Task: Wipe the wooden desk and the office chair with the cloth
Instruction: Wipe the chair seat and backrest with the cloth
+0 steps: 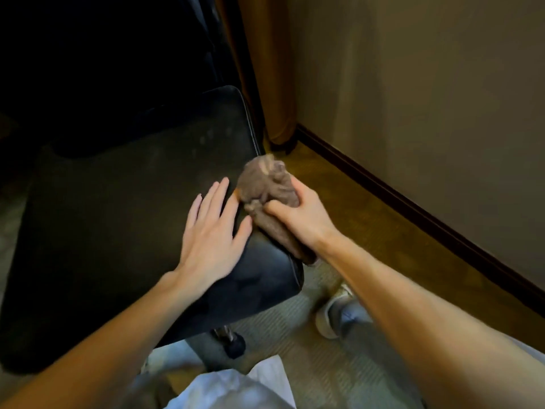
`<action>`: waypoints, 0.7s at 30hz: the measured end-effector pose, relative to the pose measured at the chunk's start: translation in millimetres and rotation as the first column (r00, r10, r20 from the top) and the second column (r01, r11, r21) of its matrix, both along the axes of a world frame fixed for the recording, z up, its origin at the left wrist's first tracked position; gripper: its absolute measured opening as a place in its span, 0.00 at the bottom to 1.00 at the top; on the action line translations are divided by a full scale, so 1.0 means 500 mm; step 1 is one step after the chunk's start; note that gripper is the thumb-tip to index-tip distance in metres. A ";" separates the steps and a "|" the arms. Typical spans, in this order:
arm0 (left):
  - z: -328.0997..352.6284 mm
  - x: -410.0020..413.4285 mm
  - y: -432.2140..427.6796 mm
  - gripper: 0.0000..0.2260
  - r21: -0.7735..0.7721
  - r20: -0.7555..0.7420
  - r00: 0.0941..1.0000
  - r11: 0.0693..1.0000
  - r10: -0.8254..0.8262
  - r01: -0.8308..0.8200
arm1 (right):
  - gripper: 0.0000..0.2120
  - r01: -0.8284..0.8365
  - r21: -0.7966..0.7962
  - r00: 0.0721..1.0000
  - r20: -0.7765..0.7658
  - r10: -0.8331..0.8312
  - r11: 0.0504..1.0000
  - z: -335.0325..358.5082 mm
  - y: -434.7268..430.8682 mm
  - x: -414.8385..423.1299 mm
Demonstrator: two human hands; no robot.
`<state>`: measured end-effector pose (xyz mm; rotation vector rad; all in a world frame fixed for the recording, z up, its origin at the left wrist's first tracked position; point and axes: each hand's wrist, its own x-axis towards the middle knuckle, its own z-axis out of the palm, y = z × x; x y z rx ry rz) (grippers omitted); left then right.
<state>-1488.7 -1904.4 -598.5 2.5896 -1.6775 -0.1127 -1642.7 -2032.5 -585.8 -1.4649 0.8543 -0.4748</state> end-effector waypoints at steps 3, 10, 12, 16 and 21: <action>-0.022 -0.007 -0.024 0.28 -0.046 0.107 0.993 0.998 0.041 -0.036 | 0.22 0.043 0.013 0.999 0.013 -0.043 0.999 -0.025 0.008 0.002; -0.026 -0.016 -0.108 0.28 -0.096 0.099 0.979 0.981 0.179 -0.170 | 0.16 0.145 0.031 0.985 -0.095 -0.142 0.989 -0.041 0.011 -0.095; -0.017 -0.020 -0.132 0.28 -0.103 0.036 0.975 0.971 0.220 -0.215 | 0.15 0.190 0.041 0.978 -0.098 -0.185 0.981 -0.041 -0.009 -0.103; 0.021 0.010 -0.123 0.28 -0.001 -0.106 0.989 0.995 0.100 -0.101 | 0.14 0.346 0.156 0.938 -0.033 -0.346 0.925 -0.038 -0.047 -0.072; 0.010 0.062 0.001 0.28 0.081 0.125 0.976 0.982 -0.180 0.171 | 0.19 0.453 0.243 0.886 -0.021 -0.462 0.858 -0.056 -0.059 -0.022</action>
